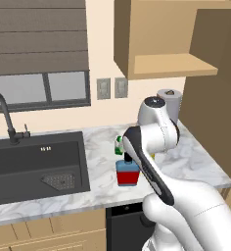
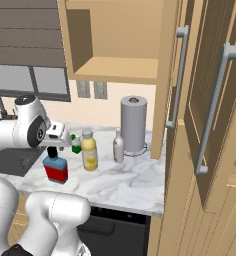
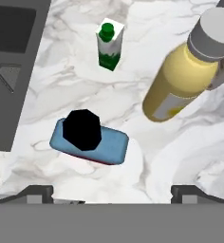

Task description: Sort all alcoholic drinks to one cabinet, and non-alcoholic drinks to the other.

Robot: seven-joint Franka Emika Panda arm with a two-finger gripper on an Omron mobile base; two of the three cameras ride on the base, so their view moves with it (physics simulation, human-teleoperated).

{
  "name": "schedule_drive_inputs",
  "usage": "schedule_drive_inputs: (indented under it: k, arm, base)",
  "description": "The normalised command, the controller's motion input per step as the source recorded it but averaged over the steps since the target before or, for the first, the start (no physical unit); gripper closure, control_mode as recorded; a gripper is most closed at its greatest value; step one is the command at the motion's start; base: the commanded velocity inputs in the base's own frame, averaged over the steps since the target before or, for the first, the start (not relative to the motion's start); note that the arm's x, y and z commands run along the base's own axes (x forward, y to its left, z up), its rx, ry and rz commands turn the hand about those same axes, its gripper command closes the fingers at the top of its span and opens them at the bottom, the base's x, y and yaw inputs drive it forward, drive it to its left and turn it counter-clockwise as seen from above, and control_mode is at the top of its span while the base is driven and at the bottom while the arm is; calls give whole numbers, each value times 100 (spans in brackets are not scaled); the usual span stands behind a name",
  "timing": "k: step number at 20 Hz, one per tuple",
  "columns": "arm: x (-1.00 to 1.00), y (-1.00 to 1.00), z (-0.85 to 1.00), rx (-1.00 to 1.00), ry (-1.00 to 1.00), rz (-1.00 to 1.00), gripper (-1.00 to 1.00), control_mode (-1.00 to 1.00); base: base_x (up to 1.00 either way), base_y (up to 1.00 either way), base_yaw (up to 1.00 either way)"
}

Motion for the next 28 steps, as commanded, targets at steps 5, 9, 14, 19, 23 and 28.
schedule_drive_inputs:
  k: [5, 9, 14, 19, 23, 28]
  arm:
    - [31, 37, -50, -3, 0, 0, -100, -100]
    - [44, 9, -36, -2, -1, -1, -100, -100]
    - [17, 0, -21, 0, 0, -1, -100, -100]
    - [5, 2, -20, 0, 0, -1, -100, -100]
    - [0, 11, -15, 0, -3, 0, -100, -100]
    - [0, 1, -17, 0, -7, 0, -100, -100]
  base:
    - [0, 0, 0]
    - [0, 0, 0]
    - [0, 0, 0]
    - [0, 0, 0]
    - [0, 0, 0]
    - [0, 0, 0]
